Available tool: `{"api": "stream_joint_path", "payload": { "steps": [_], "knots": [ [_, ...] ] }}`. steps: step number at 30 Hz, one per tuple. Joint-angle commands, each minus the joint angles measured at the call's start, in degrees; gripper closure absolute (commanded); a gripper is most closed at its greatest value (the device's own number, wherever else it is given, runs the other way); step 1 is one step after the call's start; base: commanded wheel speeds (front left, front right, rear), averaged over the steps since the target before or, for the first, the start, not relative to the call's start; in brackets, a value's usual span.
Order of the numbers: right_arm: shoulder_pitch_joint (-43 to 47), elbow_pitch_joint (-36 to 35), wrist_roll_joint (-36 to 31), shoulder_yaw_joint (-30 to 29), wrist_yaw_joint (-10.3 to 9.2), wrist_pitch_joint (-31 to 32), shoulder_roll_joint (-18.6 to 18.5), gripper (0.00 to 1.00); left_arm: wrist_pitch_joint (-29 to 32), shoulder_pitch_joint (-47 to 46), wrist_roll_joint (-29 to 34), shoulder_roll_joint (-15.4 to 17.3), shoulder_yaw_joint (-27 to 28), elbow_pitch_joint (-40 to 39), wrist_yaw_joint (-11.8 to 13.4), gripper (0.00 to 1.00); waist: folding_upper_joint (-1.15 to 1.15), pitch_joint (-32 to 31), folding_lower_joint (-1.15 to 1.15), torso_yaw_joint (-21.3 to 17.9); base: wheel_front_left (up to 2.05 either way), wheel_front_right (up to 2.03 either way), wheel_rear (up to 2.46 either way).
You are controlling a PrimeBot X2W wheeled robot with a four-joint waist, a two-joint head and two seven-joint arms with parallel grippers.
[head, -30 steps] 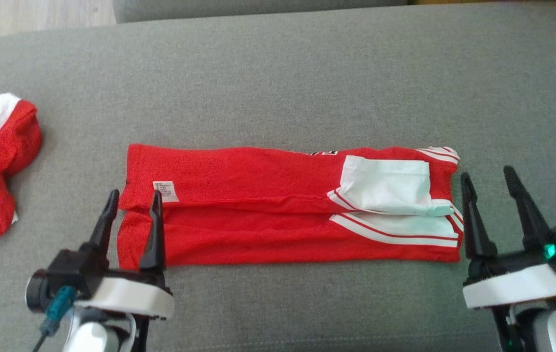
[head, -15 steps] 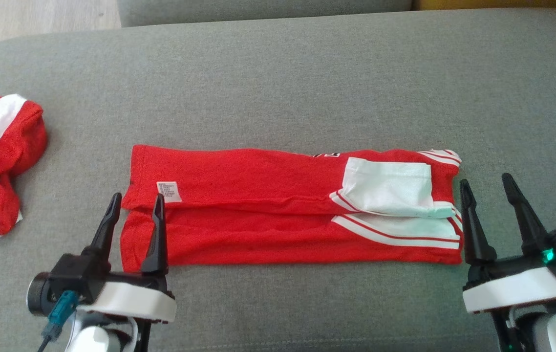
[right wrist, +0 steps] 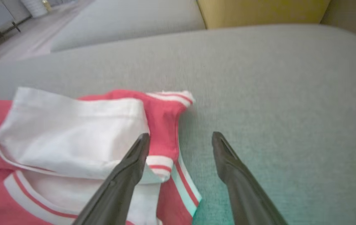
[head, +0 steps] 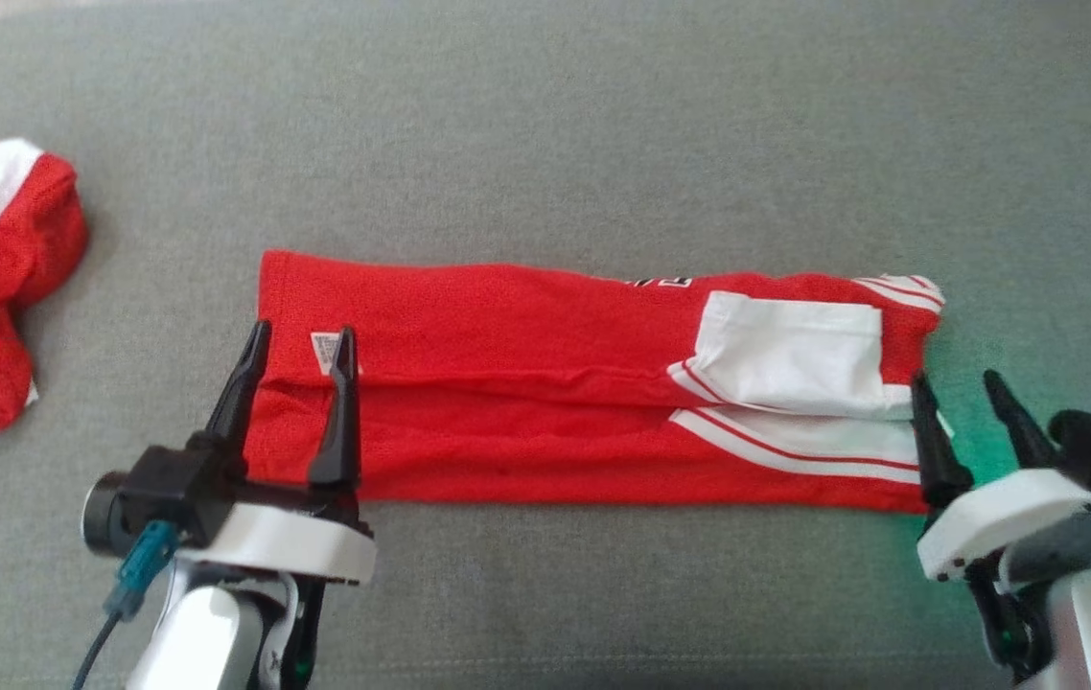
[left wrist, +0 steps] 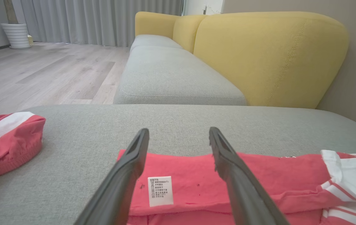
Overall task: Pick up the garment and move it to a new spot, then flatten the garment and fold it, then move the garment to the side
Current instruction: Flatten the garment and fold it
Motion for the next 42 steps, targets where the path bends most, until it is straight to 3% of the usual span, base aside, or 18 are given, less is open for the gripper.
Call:
{"api": "stream_joint_path", "payload": {
  "steps": [1, 5, 11, 12, 14, 24, 37, 42],
  "knots": [
    [-1.61, -0.71, 0.18, 1.19, -0.05, 0.76, -0.71, 0.00, -0.44, -2.34, 0.63, 0.28, 1.68, -1.42, -0.14, 0.00, 0.00, 1.26, 0.00, 0.64, 0.00, 0.00, 0.00],
    [-3.58, 4.65, 0.55, 0.95, -0.05, 6.98, 0.50, 0.00, -0.44, -3.48, 0.91, -0.81, 2.03, -0.93, -0.70, 0.00, 0.00, 3.24, 0.00, 1.60, 0.00, 0.00, 0.00],
    [-3.94, 6.50, 2.90, 3.38, -0.05, 12.13, 1.42, 0.00, -0.44, -3.84, 1.31, -1.71, 3.19, -0.63, -1.49, 0.00, 0.00, 3.97, 0.00, 2.08, 0.00, 0.00, 0.00],
    [-3.77, 6.64, 3.35, 3.91, -0.05, 13.33, 1.41, 0.22, -0.45, -3.85, 1.38, -1.81, 3.41, -0.57, -1.63, 0.00, 0.00, 3.95, 0.00, 2.09, 0.00, 0.00, 0.00],
    [-3.45, 6.44, 4.50, 4.48, -0.05, 14.91, 1.43, 1.00, -0.45, -3.77, 1.55, -2.02, 3.87, -0.51, -1.85, 0.00, 0.00, 3.80, 0.00, 2.01, 0.00, 0.00, 0.00],
    [-3.12, 2.47, 6.56, 0.41, -0.05, 14.16, -0.08, 1.00, -0.45, -3.16, 2.54, -2.81, 5.67, -1.01, -2.86, 0.00, 0.00, 3.65, 0.00, 0.83, 0.00, 0.00, 0.00],
    [-2.84, -2.46, 5.41, -10.40, -0.05, 14.69, -5.89, 1.00, -0.45, -2.47, 3.16, -3.75, 6.96, -1.07, -3.92, 0.00, 0.00, 3.24, 0.00, -0.42, 0.00, 0.00, 0.00],
    [-3.47, -5.26, 6.17, -9.79, -0.05, 15.29, -7.13, 1.00, -0.45, -2.36, 3.33, -4.11, 7.39, -1.04, -4.28, 0.00, 0.00, 3.00, 0.00, -0.58, 0.00, 0.00, 0.00]
  ]
}}
